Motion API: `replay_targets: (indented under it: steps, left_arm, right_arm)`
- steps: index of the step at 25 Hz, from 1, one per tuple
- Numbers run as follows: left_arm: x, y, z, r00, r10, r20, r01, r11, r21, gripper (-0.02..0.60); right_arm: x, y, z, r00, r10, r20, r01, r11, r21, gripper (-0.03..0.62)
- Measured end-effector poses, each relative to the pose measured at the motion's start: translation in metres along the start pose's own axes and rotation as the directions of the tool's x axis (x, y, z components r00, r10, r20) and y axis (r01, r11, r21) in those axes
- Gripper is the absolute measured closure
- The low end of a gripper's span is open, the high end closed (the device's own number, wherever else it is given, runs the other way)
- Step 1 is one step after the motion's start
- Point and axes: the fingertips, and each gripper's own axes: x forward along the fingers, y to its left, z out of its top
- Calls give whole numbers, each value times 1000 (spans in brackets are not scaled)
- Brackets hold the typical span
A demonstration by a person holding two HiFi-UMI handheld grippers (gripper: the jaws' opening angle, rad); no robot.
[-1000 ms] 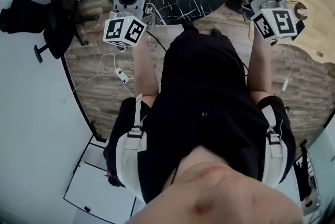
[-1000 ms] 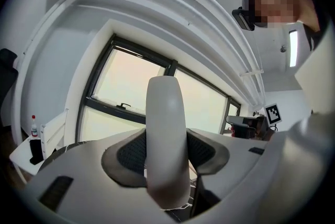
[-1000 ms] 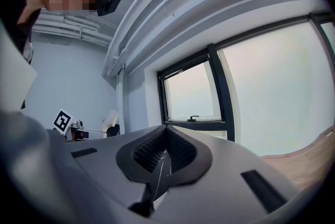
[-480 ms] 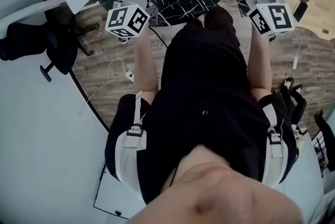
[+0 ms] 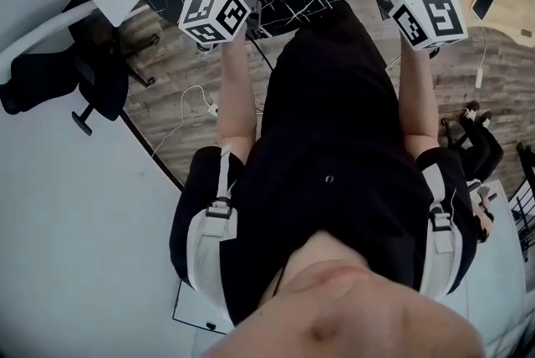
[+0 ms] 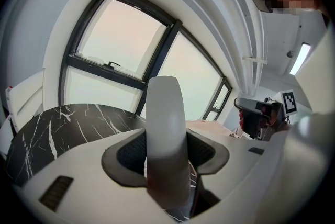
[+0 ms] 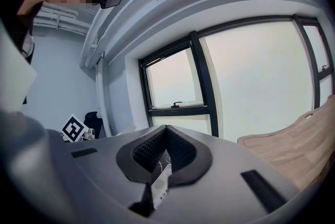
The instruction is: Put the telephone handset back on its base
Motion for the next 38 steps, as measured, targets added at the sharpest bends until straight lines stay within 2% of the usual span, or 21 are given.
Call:
replay_targets:
  steps: [7, 17, 27, 38]
  left_arm:
    - [33, 14, -33, 995, 28, -95, -29, 1000, -9, 356]
    - [77, 38, -78, 974, 75, -213, -80, 997, -16, 356]
    - [116, 64, -112, 940, 122, -317, -139, 990, -30, 356]
    - [138, 78, -145, 882, 187, -432, -215, 977, -17, 354]
  right_arm:
    - [17, -13, -22, 999, 4, -52, -3, 1000, 13, 565]
    - [37, -41, -54, 992, -16, -122, 25, 997, 71, 565]
    - [54, -60, -77, 984, -18, -178, 36, 994, 102, 565]
    - [67, -70, -88, 978, -14, -210, 41, 992, 123, 565]
